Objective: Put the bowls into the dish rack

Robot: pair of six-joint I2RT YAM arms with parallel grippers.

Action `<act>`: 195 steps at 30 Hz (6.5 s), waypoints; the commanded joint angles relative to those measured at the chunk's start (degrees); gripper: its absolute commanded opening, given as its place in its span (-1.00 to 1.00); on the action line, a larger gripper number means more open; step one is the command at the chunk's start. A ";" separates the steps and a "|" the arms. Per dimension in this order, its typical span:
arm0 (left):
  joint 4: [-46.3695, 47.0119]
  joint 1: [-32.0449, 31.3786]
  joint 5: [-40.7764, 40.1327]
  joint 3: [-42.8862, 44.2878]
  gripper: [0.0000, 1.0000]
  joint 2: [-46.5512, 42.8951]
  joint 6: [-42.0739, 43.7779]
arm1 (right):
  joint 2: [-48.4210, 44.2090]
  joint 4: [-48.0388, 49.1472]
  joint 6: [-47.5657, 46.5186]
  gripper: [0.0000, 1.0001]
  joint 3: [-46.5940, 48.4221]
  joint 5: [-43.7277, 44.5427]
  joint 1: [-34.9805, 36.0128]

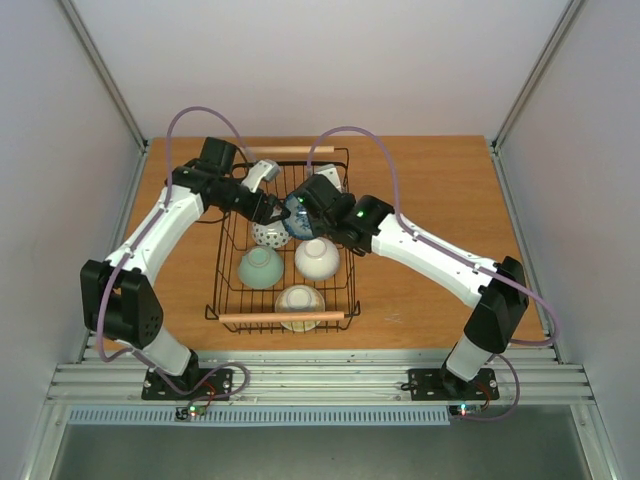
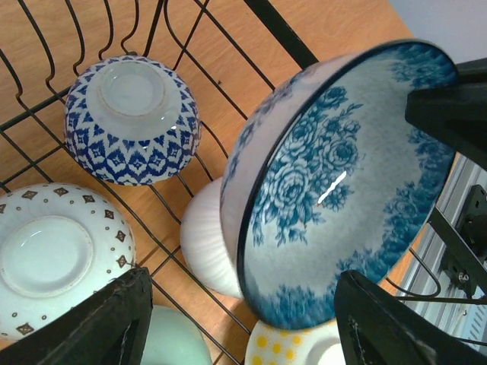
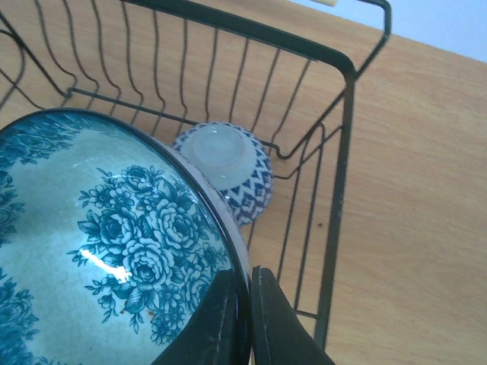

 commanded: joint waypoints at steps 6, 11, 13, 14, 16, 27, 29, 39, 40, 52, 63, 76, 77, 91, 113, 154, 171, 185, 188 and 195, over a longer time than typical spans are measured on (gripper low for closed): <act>-0.81 -0.55 -0.62 2.18 0.32 0.98 0.97 | -2.11 7.81 -3.93 -0.97 1.40 0.03 3.18; -0.86 -0.58 -0.57 2.26 -0.53 0.92 1.20 | -2.12 8.80 -4.74 -0.97 1.12 0.05 3.53; -0.94 -0.62 -0.57 2.35 -0.89 0.69 1.24 | -1.89 9.02 -4.90 -0.97 1.12 -0.07 3.53; -0.94 -0.58 -0.45 2.30 -0.98 0.61 1.24 | -1.80 9.10 -4.91 -0.97 1.21 -0.12 3.52; -1.11 -0.59 -0.23 2.36 -0.99 0.46 1.47 | -1.73 9.16 -4.99 -0.97 1.29 -0.20 3.58; -2.84 -0.58 1.46 3.37 -0.99 -0.63 4.02 | -7.71 15.75 -3.41 0.35 -6.41 -9.21 2.09; -3.68 -0.49 2.19 3.86 -0.99 -0.80 4.58 | -10.90 20.00 -2.02 0.50 -10.65 -16.39 0.21; -5.80 1.86 9.96 4.82 -0.99 -1.53 5.96 | -18.86 33.03 -0.09 0.62 -23.07 -35.01 -2.79; -6.31 2.55 12.09 4.97 -0.99 -1.33 6.11 | -19.49 34.49 -0.01 0.62 -24.31 -36.81 -2.82; -17.28 8.08 31.65 9.46 -0.99 4.18 10.79 | -24.05 48.15 1.55 0.61 -33.72 -48.02 -2.97; -21.47 8.13 31.94 10.89 -0.99 5.59 15.67 | -26.05 58.57 1.21 0.61 -37.56 -53.70 -2.93; -19.50 7.53 30.45 10.00 -0.99 5.12 13.40 | -23.23 56.14 -1.23 0.60 -33.31 -51.82 -2.97; -19.59 7.51 30.32 10.00 -0.99 4.95 13.53 | -23.35 55.66 -1.18 0.60 -33.25 -51.51 -2.97; -19.05 7.51 29.75 9.74 -0.99 4.43 13.58 | -26.43 51.47 -1.70 0.76 -34.51 -46.68 -2.88; -21.59 6.94 32.27 10.06 -0.99 4.51 16.07 | -20.89 54.14 -2.61 0.97 -30.03 -48.30 -2.88; 9.61 8.72 -9.21 -2.64 0.41 -9.80 -5.52 | -14.80 16.74 -33.98 -0.97 -13.60 -46.34 -2.97; 9.68 10.50 -8.10 -2.57 0.43 -9.18 -6.95 | -5.25 -3.31 -58.42 -0.97 -1.21 -64.49 -4.20; 11.33 11.09 -10.45 -3.48 0.44 -10.68 -7.38 | 8.67 -8.17 -62.87 -0.97 8.21 -67.22 -5.06; 12.05 11.11 -11.17 -4.03 0.44 -11.16 -7.80 | 9.80 -7.85 -62.84 -0.97 8.53 -68.36 -5.08; 12.10 11.07 -11.42 -4.00 0.44 -10.87 -8.04 | 13.84 -10.16 -62.91 -0.97 12.14 -70.18 -5.00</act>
